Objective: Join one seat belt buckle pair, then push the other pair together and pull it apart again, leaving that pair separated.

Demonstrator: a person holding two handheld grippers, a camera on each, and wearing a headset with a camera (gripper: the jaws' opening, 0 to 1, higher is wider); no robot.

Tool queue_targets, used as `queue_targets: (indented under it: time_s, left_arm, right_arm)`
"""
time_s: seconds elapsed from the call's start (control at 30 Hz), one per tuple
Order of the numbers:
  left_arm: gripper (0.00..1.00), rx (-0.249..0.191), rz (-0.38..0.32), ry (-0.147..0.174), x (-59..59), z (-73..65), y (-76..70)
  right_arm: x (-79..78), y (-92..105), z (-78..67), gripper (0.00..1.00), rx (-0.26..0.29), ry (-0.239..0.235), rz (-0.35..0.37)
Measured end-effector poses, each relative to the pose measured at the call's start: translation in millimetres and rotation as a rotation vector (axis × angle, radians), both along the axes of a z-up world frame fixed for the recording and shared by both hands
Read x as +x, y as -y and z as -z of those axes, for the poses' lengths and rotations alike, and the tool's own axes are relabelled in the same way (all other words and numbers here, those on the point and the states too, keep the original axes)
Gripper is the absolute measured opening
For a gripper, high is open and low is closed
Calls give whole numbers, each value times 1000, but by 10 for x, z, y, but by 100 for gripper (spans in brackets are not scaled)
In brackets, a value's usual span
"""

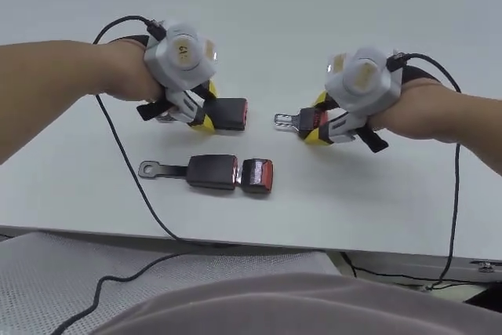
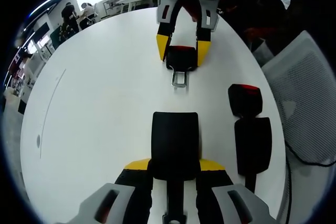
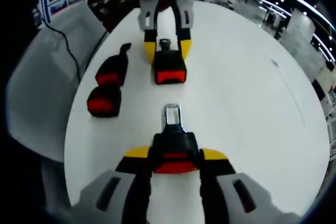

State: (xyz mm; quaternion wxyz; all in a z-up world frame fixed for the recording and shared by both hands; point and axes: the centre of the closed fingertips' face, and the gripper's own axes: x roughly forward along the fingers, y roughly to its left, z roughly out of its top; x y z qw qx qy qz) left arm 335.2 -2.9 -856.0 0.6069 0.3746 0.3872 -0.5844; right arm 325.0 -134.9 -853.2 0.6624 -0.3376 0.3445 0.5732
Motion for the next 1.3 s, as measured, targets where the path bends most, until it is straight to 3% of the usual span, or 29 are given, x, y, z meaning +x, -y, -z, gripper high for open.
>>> queue_targets:
  time_s: [0.7,0.9,1.13,1.3]
  left_arm:
    - [32,22,5,4,18,22,0]
    - [32,26,7,3,25,27,8]
    - [32,34,14,4,35,34,14]
    - [32,17,13,4,37,37,26]
  right_arm:
    - [76,-405,19,34,11,14,-16]
    - [56,-395,-9,34,-5,24,-24]
    - [50,-447,-19,34,15,21,-31]
    - [46,-483,-21,33,24,11,-33]
